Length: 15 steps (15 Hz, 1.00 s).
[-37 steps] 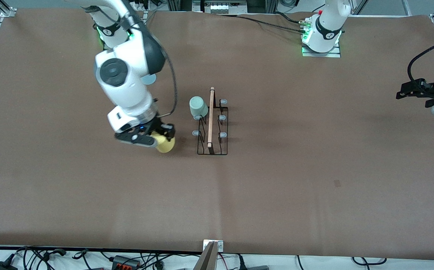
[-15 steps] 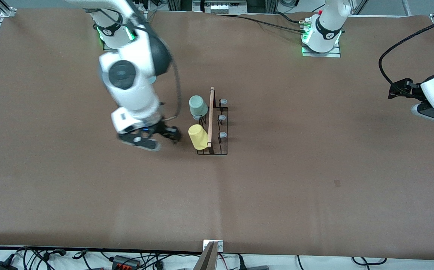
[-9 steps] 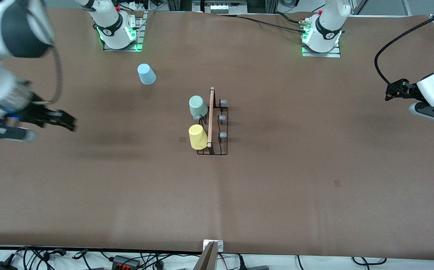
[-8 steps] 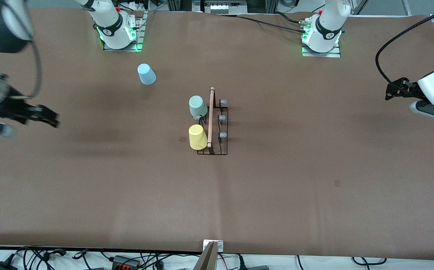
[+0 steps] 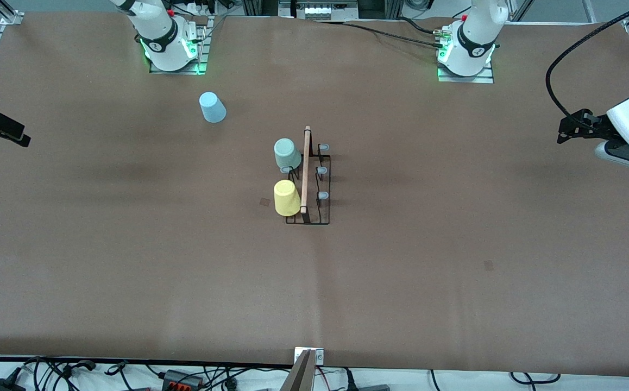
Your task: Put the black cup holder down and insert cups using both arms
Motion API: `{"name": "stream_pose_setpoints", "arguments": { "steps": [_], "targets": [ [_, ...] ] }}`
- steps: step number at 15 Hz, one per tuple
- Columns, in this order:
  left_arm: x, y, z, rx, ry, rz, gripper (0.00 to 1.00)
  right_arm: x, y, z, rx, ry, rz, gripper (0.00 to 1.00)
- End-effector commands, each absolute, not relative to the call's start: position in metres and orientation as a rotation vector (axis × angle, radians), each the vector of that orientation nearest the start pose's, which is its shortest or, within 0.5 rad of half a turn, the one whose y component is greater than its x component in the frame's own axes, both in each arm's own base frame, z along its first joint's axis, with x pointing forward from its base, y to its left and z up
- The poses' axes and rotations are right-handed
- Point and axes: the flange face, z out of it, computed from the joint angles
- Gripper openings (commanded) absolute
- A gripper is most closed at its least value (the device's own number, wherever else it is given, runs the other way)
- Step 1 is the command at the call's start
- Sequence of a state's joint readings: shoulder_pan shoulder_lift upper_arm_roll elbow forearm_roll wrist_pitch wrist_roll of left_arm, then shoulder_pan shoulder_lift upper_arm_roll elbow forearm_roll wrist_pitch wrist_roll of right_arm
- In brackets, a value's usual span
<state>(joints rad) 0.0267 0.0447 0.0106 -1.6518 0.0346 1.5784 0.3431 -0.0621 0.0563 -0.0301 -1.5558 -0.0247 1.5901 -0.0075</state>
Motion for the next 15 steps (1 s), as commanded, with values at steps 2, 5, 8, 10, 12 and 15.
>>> {"name": "stream_pose_setpoints", "arguments": {
  "steps": [2, 5, 8, 10, 12, 15],
  "targets": [
    [0.557, 0.023, 0.566, -3.098, 0.470, 0.163, 1.00, 0.571, -0.047, 0.598, -3.161, 0.103, 0.053, 1.00],
    [0.557, 0.023, 0.566, -3.098, 0.467, 0.163, 1.00, 0.575, -0.043, 0.597, -3.166, 0.093, 0.021, 1.00],
    [0.557, 0.023, 0.566, -3.097, 0.467, 0.163, 1.00, 0.574, -0.043, 0.598, -3.166, 0.103, 0.021, 1.00],
    [0.557, 0.023, 0.566, -3.095, 0.467, 0.163, 1.00, 0.574, -0.044, 0.597, -3.163, 0.103, 0.021, 1.00],
    [0.557, 0.023, 0.566, -3.096, 0.458, 0.161, 1.00, 0.574, -0.038, 0.597, -3.158, 0.096, 0.025, 1.00],
    [0.557, 0.022, 0.566, -3.099, 0.429, 0.163, 1.00, 0.575, -0.021, 0.600, -3.159, 0.047, 0.020, 1.00]
  ]
}}
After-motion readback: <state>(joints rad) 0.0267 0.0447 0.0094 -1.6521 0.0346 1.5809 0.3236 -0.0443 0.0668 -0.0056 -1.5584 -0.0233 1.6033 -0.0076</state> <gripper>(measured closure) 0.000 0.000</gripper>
